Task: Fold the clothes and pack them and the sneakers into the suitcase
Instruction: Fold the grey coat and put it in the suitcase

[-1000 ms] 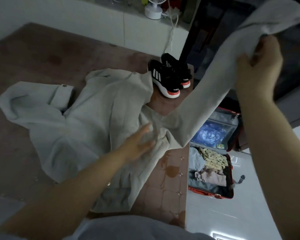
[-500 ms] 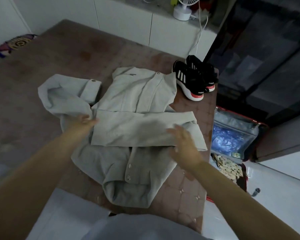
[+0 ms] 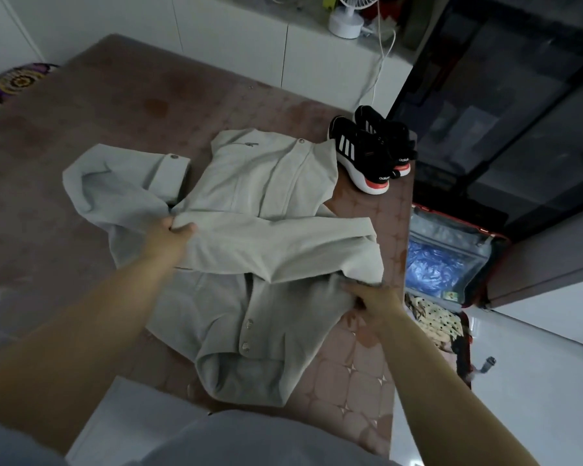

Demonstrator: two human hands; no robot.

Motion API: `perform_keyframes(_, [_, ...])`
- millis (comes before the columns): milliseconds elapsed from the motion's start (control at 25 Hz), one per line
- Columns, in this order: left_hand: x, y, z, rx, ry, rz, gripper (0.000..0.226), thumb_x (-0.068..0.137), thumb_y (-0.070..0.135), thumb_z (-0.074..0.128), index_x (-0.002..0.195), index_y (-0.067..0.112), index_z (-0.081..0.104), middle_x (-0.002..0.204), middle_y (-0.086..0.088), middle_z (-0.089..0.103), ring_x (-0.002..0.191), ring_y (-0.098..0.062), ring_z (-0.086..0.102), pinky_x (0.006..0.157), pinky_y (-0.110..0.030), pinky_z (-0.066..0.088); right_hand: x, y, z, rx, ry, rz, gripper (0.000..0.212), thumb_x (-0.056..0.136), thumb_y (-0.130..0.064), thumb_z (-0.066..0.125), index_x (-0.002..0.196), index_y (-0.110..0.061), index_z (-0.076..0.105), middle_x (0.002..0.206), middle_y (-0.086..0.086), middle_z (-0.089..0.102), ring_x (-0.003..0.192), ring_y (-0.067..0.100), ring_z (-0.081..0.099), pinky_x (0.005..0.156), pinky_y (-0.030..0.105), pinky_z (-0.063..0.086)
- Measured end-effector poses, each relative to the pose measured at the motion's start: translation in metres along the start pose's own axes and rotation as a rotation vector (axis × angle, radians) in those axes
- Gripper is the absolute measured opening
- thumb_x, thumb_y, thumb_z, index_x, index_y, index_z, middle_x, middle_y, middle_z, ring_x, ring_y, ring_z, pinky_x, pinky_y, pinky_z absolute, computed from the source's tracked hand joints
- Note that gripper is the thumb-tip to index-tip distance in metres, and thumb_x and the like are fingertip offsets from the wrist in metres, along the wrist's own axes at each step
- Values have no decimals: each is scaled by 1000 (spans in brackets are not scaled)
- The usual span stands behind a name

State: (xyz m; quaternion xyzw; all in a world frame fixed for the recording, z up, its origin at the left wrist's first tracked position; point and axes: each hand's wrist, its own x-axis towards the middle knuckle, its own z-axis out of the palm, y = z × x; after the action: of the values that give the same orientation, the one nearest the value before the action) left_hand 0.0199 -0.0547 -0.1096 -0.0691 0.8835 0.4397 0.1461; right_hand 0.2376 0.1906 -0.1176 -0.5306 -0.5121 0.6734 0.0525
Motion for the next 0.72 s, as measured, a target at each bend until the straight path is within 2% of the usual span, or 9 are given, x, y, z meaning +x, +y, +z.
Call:
perform_keyframes(80, [12,13,-14,-92,93,-6,44,92,25,55,128,0,48,130,-18,53,119,-32,50,97,-34,37,-1,-19,0,-293,206,-173,24,73,5,66,95,-2,59,77,11,58,56,19,56,50,24,45])
perform_keyframes(120, [20,17,-22,-112,148,7,41,93,24,54,127,2,50,129,-16,54,119,-31,50,98,-32,37,-1,-34,-8,-420,307,-304,31,75,4,60,104,-6,60,80,7,57,65,21,54,57,26,44])
perform_keyframes(200, [31,17,-36,-99,193,73,37,93,25,53,124,5,53,127,-14,56,118,-32,51,96,-34,38,-4,-58,-34,-493,373,-524,57,74,8,47,121,-21,58,77,0,54,73,21,51,67,29,44])
perform_keyframes(280, [31,1,-34,73,83,124,42,94,25,53,129,5,49,133,-17,52,121,-34,49,95,-36,37,-5,-58,-55,-648,372,-594,72,74,11,41,133,-29,47,92,1,58,84,23,54,70,31,45])
perform_keyframes(400, [17,-35,-16,377,-183,80,61,89,28,61,139,4,36,140,-19,43,126,-37,43,99,-40,35,4,-32,-69,-1070,231,-430,81,82,9,39,146,-37,20,131,13,47,107,35,52,71,34,41])
perform_keyframes(480, [16,-43,-14,450,-117,161,73,82,33,68,140,6,33,142,-19,39,128,-38,38,102,-45,33,17,-33,-70,-1098,88,-284,78,84,6,41,146,-35,18,130,17,46,98,34,53,69,32,39])
perform_keyframes(560, [18,-39,-19,556,-27,274,84,79,41,69,145,13,25,148,-18,28,136,-37,26,109,-48,23,26,-40,-67,-986,22,-160,73,86,7,41,146,-29,23,123,19,49,89,31,52,65,31,41])
perform_keyframes(640, [20,-34,-20,638,-19,339,79,85,44,60,147,18,19,152,-14,24,140,-33,20,113,-47,14,32,-41,-69,-1049,44,-120,73,87,4,43,147,-29,18,130,21,42,95,33,51,76,36,45])
perform_keyframes(720, [22,-31,-20,707,-3,357,69,90,43,51,147,20,21,150,-12,30,139,-32,24,112,-48,15,33,-44,-71,-1318,-36,-108,83,85,-8,57,148,-33,10,135,19,30,110,38,48,92,38,43])
